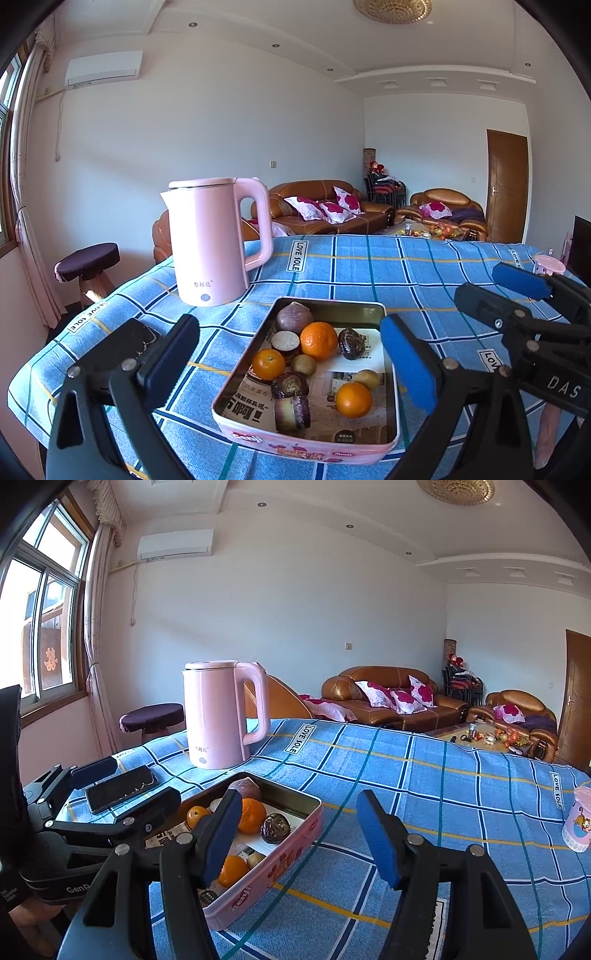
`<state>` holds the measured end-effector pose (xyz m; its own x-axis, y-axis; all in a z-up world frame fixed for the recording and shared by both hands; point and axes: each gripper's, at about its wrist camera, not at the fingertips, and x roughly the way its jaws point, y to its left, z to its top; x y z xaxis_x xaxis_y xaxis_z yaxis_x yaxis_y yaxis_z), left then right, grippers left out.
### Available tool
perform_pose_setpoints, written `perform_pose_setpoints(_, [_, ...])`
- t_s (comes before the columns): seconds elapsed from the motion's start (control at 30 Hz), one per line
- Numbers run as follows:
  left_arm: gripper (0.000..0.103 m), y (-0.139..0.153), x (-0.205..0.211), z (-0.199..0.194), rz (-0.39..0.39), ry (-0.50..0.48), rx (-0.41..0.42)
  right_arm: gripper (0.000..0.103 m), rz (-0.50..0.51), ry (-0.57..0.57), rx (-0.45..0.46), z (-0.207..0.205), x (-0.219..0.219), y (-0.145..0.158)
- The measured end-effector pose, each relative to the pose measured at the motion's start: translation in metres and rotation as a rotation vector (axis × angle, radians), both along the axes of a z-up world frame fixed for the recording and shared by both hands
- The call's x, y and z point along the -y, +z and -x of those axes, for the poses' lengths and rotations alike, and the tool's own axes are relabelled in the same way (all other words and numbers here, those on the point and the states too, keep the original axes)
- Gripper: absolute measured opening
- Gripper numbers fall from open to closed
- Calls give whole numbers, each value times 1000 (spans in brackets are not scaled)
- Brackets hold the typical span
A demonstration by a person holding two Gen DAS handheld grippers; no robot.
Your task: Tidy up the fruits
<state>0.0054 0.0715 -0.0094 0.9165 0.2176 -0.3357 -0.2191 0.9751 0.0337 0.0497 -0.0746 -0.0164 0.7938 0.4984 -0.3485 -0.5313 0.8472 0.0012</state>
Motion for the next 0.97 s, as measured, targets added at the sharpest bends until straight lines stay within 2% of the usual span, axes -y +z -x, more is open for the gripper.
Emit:
perform_pose_setpoints(0.2, [103,3,4,3,-11,-14,13,66,-14,-16,10,2,8,3])
perform_pose_setpoints(0.53, [103,3,0,-1,46,-11,-6,66,-15,-29,15,5,15,6])
perform_pose_setpoints(0.73, [103,0,-1,-6,44,4,-25,66,-3,-28,15,8,15,5])
perform_pose_setpoints(0.87, [103,-2,3,-7,13,13,-29,66,2,-27,17,8,16,4])
perform_pose_setpoints(0.97, [103,-2,2,-8,33,0,-39,66,7,-30,15,7,19,4])
